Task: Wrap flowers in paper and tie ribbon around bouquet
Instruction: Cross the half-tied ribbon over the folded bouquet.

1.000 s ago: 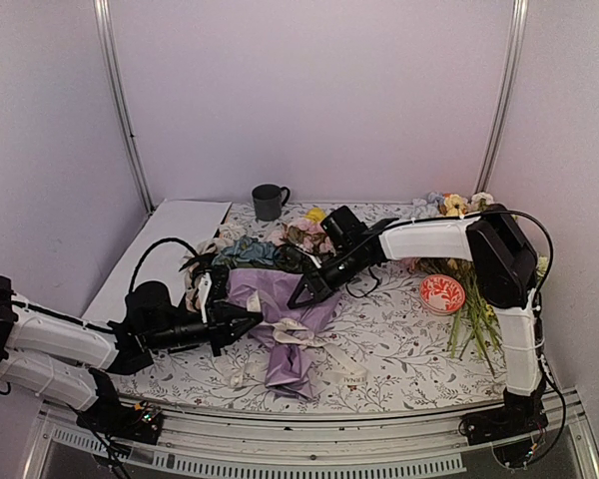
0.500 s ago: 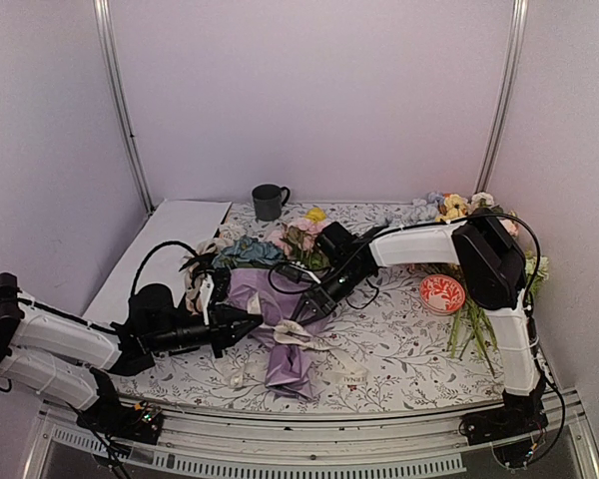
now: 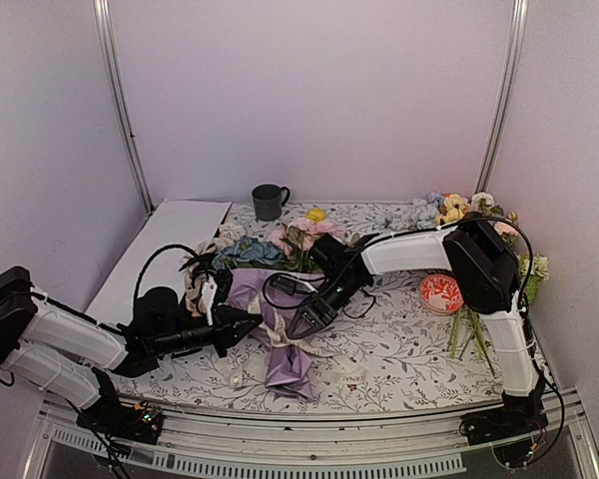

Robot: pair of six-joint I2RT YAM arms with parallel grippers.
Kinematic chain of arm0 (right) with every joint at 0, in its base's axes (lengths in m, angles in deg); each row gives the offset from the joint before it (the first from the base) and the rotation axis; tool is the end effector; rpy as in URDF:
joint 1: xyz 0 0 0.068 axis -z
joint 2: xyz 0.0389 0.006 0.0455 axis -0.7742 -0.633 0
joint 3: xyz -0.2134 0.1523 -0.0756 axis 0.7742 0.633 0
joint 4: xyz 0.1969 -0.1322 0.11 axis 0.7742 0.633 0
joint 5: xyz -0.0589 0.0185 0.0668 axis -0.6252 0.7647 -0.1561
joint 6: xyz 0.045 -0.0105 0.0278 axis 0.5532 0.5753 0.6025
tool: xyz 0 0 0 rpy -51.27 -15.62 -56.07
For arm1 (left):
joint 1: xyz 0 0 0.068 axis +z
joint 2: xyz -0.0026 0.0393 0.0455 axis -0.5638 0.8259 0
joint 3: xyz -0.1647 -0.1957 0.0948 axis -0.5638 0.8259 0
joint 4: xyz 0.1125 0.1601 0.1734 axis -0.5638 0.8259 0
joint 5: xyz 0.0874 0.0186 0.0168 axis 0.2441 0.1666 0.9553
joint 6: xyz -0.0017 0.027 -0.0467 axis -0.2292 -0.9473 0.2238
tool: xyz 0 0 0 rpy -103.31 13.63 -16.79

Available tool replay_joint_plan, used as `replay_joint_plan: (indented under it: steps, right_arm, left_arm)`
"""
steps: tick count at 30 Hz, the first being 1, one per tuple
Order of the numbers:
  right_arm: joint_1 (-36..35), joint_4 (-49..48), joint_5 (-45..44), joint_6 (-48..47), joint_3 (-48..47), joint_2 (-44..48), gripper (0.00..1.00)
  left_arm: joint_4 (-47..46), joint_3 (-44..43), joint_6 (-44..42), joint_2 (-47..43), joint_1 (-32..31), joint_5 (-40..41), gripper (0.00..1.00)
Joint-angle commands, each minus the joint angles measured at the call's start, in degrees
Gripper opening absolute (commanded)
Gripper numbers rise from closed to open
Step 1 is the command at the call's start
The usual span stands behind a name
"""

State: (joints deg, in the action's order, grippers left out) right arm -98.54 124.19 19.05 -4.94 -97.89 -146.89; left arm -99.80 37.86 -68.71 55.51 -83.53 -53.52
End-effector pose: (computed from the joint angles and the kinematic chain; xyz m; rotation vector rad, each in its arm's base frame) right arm 0.2744 0.3529 0.1337 1.4438 -1.9659 -1.7673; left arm 0.1429 -0.1776 0.1568 0.6583 1.7582 -1.0378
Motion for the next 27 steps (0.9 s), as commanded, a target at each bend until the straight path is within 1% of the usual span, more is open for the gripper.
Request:
replay_joint_plan:
  steps: [1,6,10,14,15,16,19,22,27]
  right_arm:
    - [-0.4,-1.3,1.5,0.2,-1.5,-0.9,0.15]
    - [-0.5,-3.3,0.0,1.4,-0.7,-0.5,0.15]
    - [-0.9,-3.5,0.6,1.5,-0.9,-0.4,0.25]
    - [-1.8,-3.2,-1.2,1.0,-0.9,-0.3,0.40]
    - [-2.0,-3.1,-1.9,0.9,-0.8,-0.3,0.41]
    - [-2.2,-3.3,-2.5,0.9,-0.8,-0.3,0.41]
    - [-2.4,-4.4,-3.6,1.7,-0.7,-0.5,0.33]
    - [-2.4,-6.0,-5.0,3.2,-0.7,-0.5,0.27]
    - [-2.4,-6.6,-5.7,3.9,-0.4,0.4,0.12]
  left_arm:
    - [-3.2,0.9,0.4,0.4,0.6,0.8,0.00]
    - [-2.8,1.3,0.5,0.2,0.7,2.2,0.00]
    - [-2.7,1.4,0.5,0.3,0.6,2.1,0.00]
    - [-2.9,1.6,0.5,0.2,0.7,1.9,0.00]
    - [-2.9,1.6,0.5,0.2,0.7,1.9,0.00]
    - [-2.9,1.6,0.5,0.2,0.7,1.8,0.00]
    - [-2.9,1.6,0.6,0.2,0.7,1.7,0.00]
    - [-2.9,1.8,0.7,0.1,0.7,1.7,0.00]
    - [-3.1,2.2,0.9,-0.3,0.7,2.1,0.00]
